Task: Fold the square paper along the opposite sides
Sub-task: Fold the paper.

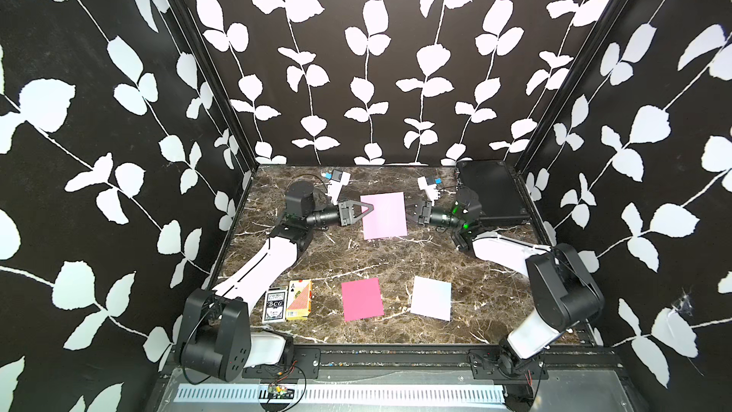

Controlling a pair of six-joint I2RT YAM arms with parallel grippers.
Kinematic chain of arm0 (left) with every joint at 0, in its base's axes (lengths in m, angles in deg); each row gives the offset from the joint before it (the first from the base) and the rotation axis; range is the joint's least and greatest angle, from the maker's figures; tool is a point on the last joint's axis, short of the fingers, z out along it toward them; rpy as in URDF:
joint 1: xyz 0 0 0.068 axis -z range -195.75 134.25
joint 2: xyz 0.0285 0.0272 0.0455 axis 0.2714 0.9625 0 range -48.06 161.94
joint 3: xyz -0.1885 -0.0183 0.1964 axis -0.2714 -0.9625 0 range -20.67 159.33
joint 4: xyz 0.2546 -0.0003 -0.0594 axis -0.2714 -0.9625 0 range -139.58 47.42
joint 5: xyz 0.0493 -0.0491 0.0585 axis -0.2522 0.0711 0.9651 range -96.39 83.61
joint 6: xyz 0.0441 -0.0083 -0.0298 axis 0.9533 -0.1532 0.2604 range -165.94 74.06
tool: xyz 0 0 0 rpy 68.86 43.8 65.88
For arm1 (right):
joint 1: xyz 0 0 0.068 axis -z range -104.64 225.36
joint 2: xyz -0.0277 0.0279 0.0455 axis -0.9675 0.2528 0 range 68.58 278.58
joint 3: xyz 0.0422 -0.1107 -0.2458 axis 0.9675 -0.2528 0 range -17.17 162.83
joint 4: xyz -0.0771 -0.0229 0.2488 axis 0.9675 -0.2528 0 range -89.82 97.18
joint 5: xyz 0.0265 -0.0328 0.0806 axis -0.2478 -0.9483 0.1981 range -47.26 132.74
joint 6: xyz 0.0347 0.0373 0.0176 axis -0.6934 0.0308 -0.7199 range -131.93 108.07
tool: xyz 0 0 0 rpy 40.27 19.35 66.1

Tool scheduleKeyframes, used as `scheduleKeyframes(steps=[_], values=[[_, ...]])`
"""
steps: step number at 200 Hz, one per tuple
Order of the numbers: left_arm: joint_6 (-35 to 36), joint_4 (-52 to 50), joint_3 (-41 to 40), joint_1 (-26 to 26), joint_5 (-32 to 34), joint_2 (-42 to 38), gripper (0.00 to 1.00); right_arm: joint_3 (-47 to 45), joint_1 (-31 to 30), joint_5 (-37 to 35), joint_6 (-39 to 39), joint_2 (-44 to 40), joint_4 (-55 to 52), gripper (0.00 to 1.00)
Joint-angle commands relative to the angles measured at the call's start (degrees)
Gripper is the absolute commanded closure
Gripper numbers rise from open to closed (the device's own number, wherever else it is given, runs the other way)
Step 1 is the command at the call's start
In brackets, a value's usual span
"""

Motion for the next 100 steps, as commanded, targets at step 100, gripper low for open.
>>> scheduleKeyframes(steps=[100], values=[[1.2,0.6,-0.3,0.1,0.7,-1.9,1.00,-0.7,-7.4,-2.9,-1.6,-4.3,3.6,0.19]])
